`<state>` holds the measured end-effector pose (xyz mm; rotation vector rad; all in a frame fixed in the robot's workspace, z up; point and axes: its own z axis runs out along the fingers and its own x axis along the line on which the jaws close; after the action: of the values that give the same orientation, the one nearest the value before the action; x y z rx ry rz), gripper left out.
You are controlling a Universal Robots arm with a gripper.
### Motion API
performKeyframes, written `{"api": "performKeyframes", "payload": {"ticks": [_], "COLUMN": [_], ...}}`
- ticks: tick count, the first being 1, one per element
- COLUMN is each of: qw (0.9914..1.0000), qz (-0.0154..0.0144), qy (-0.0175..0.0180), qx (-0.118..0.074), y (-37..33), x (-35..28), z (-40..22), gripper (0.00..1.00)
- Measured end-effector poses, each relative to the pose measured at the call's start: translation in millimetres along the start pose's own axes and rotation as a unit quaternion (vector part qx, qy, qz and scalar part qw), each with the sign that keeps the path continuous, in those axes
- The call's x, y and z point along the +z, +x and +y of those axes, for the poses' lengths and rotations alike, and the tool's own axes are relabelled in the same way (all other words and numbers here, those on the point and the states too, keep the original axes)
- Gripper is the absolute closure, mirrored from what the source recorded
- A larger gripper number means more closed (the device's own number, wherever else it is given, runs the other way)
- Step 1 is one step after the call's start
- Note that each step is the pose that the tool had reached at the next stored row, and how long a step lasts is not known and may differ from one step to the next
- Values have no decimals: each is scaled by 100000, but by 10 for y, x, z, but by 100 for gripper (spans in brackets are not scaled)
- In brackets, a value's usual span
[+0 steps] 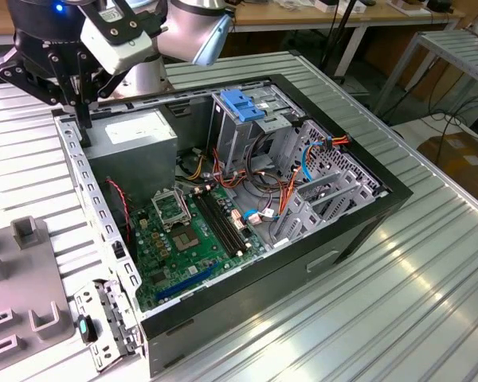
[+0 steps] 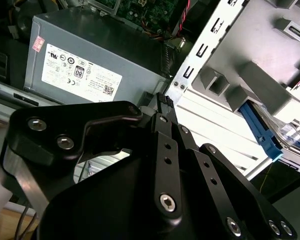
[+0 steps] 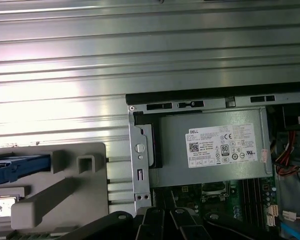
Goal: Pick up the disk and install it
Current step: 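Reach for the disk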
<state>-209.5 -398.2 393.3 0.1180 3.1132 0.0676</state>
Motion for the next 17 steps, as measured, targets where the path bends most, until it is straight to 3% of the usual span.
{"api": "performKeyframes", "payload": {"ticks": [17], "qw": [100000], "qz": [1], "qy": [-1], "qx": [2], "y": [141], "x": [-4], "z": [-11], "gripper": [89]}}
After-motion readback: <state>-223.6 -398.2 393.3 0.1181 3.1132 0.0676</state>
